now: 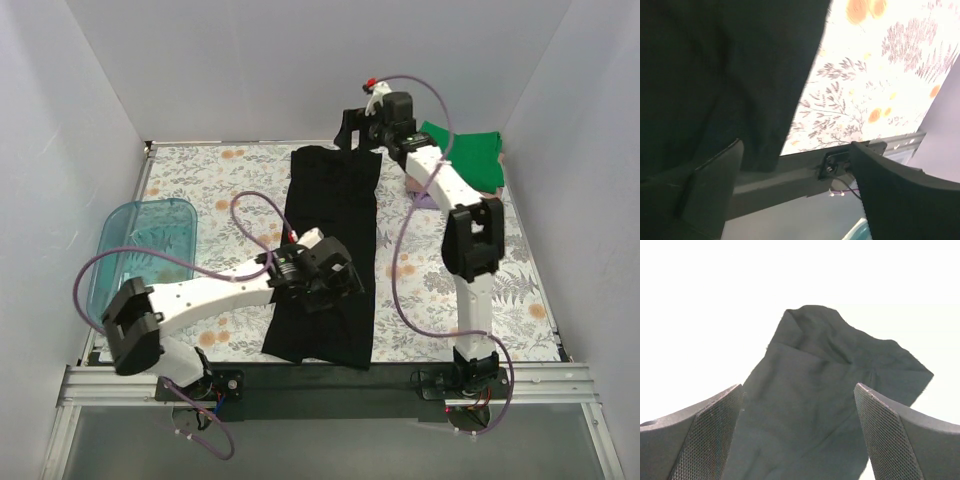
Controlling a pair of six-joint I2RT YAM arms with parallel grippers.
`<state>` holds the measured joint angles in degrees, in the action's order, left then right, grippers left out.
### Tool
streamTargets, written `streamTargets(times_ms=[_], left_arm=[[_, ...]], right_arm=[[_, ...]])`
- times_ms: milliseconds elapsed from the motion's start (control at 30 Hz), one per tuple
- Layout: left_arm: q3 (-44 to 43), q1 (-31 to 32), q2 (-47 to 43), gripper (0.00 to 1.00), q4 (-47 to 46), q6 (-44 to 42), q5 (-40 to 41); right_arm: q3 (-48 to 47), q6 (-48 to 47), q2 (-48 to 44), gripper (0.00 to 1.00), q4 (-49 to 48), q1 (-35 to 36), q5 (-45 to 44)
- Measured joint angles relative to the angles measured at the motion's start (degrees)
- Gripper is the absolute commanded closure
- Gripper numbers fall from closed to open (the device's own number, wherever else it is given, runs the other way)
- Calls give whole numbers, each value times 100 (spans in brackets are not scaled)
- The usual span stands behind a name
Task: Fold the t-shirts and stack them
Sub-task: Fold the tshirt
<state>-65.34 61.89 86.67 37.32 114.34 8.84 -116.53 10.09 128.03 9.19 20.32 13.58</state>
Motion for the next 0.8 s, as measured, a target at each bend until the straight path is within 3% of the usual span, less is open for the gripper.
streamTargets(times_ms=[167,300,500,633,800], left_arm=[[881,-11,-1390,8,940,4,573],[1816,-66,-2002,8,1965,2,846],[3150,-103,-2769,11,2564,2,793],[3652,-103,-3399,12,2367,4,693],[3762,-109,-3340,19,1862,7,675]], right_arm=[[2044,146,-2634,2,-114,31,-149],[4548,531,-4533,1,-256,221,-520],[7729,1360,-6019,2,437,1725,-1016],[8596,1884,-6959,2,872,2238,-1113],[8773,2378,-7508,2,887,2839,-1220]])
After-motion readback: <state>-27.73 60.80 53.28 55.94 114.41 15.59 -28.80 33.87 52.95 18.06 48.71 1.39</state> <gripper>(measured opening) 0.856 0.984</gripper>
